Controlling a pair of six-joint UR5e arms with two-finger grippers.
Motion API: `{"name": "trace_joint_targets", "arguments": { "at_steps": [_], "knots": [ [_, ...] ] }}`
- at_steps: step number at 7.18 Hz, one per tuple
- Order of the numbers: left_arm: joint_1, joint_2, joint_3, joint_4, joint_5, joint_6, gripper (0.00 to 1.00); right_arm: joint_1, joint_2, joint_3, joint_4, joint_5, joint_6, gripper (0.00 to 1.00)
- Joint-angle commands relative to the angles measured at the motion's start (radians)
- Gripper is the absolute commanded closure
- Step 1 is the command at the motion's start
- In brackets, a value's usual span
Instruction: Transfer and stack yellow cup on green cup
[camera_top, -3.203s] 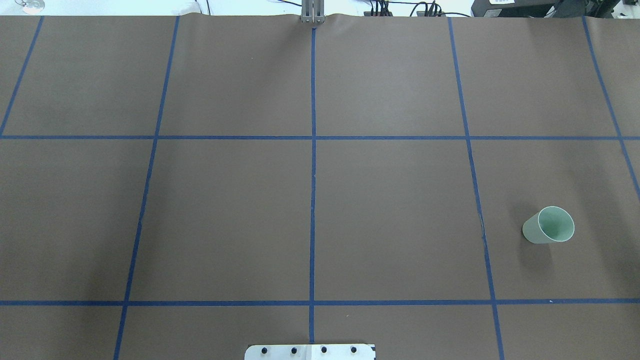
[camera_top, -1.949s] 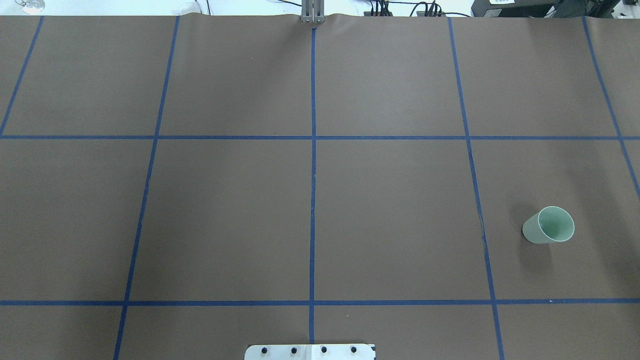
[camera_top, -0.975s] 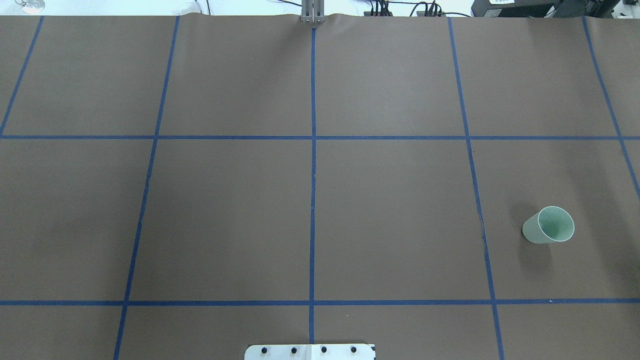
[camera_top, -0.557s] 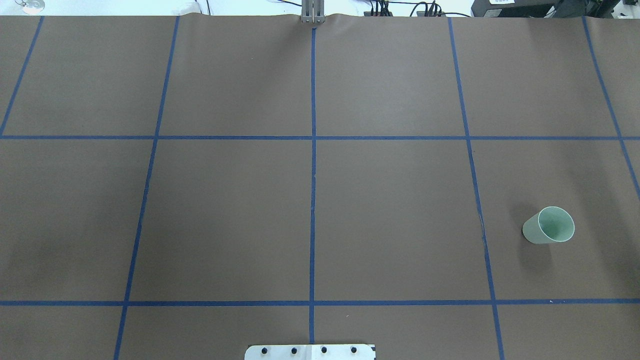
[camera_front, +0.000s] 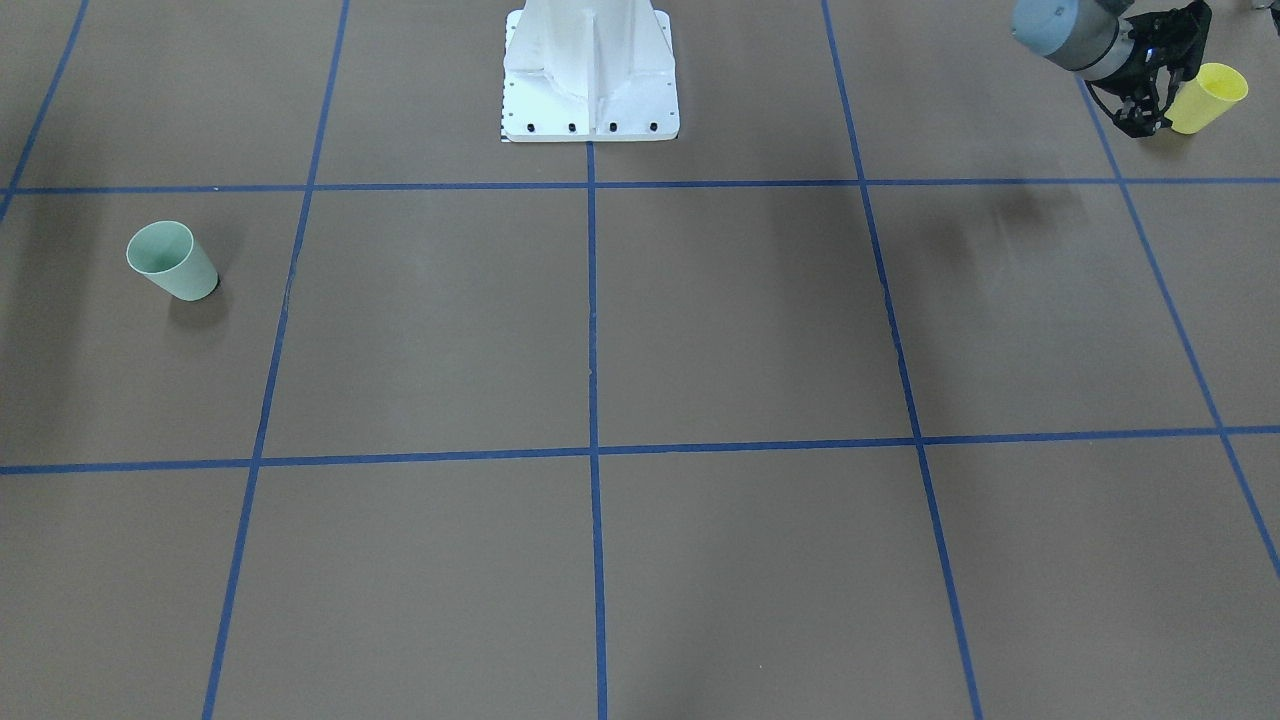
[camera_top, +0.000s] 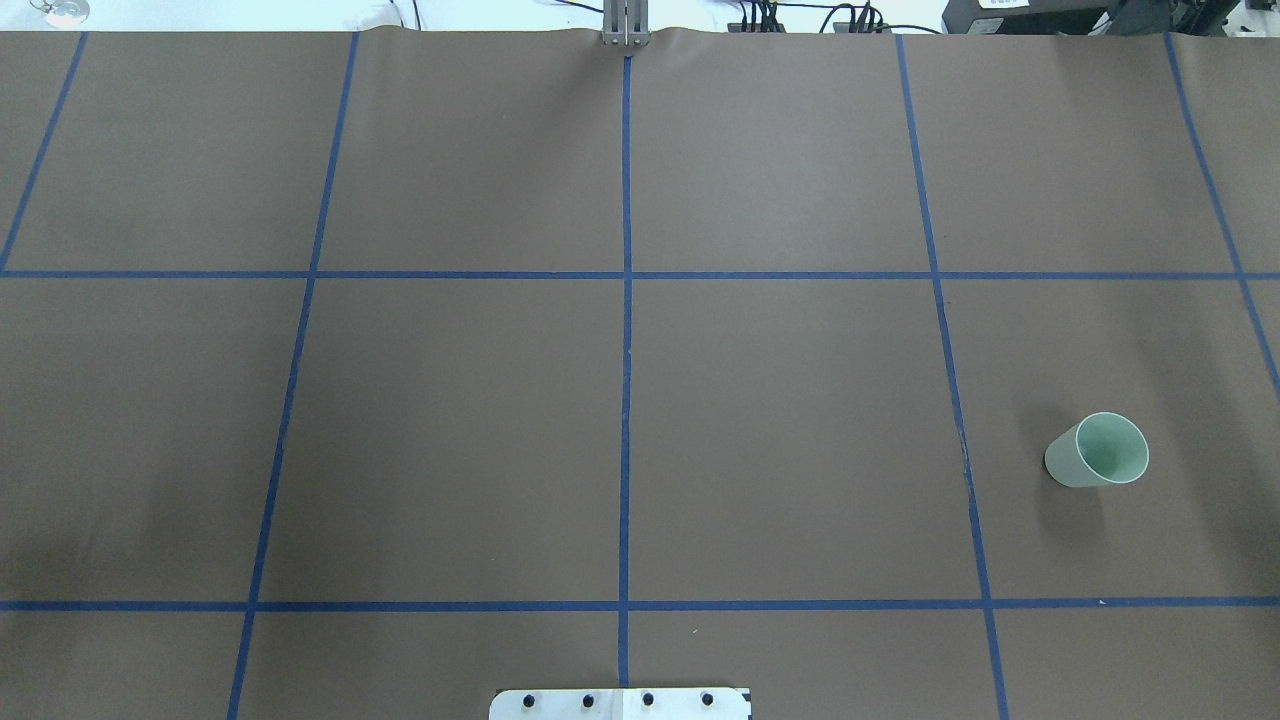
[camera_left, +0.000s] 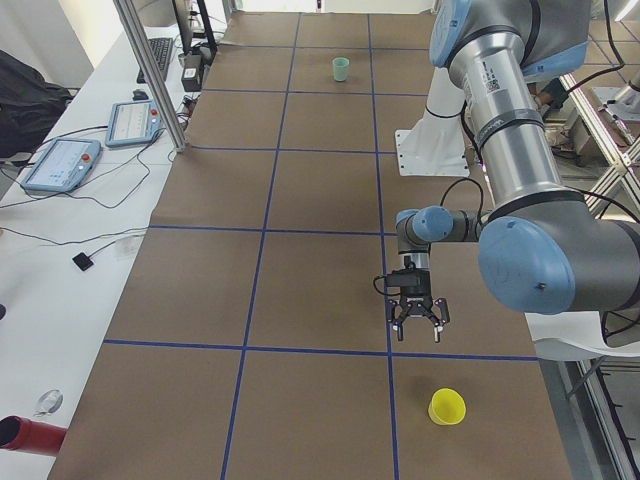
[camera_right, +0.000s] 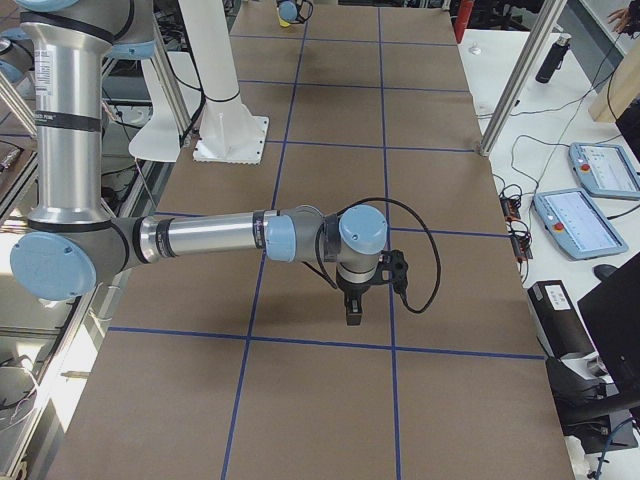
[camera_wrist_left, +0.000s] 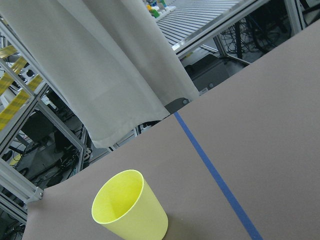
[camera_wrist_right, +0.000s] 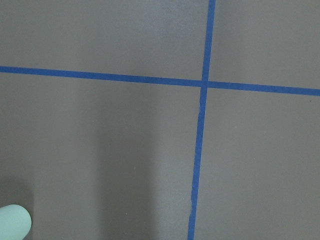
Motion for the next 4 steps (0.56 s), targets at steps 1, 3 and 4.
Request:
{"name": "trace_joint_targets", "arguments": {
  "at_steps": [1, 3, 4],
  "knots": [
    [0.042, -0.047, 0.098, 0.036, -0.008, -0.151, 0.0, 0.001, 0.0, 0.0, 0.001, 0.0, -0.001, 0.0],
    [0.048, -0.083, 0.185, 0.033, -0.029, -0.215, 0.0, -0.001, 0.005, 0.002, 0.001, -0.002, -0.001, 0.0],
    [0.049, -0.109, 0.254, 0.033, -0.031, -0.246, 0.0, -0.001, 0.008, 0.0, 0.001, -0.002, -0.001, 0.0]
  ]
}}
